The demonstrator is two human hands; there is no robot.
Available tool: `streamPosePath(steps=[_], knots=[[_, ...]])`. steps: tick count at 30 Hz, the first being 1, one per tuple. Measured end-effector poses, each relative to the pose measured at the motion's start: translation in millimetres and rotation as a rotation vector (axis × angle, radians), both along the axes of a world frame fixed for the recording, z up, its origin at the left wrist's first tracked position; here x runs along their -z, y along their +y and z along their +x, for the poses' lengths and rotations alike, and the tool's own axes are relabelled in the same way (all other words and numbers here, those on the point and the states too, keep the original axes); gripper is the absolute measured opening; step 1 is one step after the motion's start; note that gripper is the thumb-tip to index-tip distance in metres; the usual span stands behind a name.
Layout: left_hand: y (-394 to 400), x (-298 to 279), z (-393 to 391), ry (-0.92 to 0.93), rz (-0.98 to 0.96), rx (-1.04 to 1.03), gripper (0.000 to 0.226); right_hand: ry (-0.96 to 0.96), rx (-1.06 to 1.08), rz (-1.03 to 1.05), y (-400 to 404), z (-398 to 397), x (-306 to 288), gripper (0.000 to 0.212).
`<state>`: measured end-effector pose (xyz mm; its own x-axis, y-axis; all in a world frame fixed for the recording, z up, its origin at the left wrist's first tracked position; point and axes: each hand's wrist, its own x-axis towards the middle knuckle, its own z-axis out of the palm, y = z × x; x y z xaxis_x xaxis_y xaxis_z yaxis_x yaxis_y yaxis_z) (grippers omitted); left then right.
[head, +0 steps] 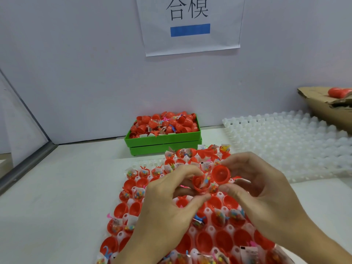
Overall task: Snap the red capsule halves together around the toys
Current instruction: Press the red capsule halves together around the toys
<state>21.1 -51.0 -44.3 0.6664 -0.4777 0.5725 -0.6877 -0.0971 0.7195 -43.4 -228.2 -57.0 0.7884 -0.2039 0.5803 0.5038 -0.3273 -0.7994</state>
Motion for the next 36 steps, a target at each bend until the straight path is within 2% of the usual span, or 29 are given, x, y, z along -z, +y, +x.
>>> streamPosePath(steps=[2, 6, 11, 15, 19, 27, 33, 36], knots=[[0.2, -0.6, -2.0, 0.078, -0.020, 0.024, 0.032, 0.000, -0.012, 0.016, 0.4, 0.0, -1.8, 0.033], [-1.3, -0.3, -2.3, 0.128, -0.086, -0.003, 0.018, -0.021, 0.010, 0.006, -0.4, 0.6, -1.9, 0.037], [-4.4, 2.1, -1.3, 0.002, -0.045, -0.037, 0.018, -0.047, 0.004, -0.085, 0.0, -0.7, -2.9, 0.040], [-6.7, 5.3, -3.0, -0.106, 0.018, -0.095, 0.028, -0.083, 0.030, -0.206, 3.9, -2.1, -3.5, 0.035], [-6.1, 4.7, -4.6, -0.105, 0.007, -0.066, 0.039, -0.081, 0.053, -0.139, 3.7, -0.2, -0.4, 0.032], [-5.6, 3.9, -5.5, 0.027, -0.040, -0.065, 0.028, -0.061, 0.041, -0.105, 4.4, 0.9, 1.8, 0.034], [-6.6, 5.6, -3.2, -0.120, -0.016, -0.115, 0.018, -0.057, 0.052, -0.093, 7.0, 1.7, 4.4, 0.038], [-5.3, 4.4, -4.6, -0.136, -0.012, -0.120, 0.026, -0.051, 0.060, -0.076, 6.6, 2.0, 4.6, 0.039]])
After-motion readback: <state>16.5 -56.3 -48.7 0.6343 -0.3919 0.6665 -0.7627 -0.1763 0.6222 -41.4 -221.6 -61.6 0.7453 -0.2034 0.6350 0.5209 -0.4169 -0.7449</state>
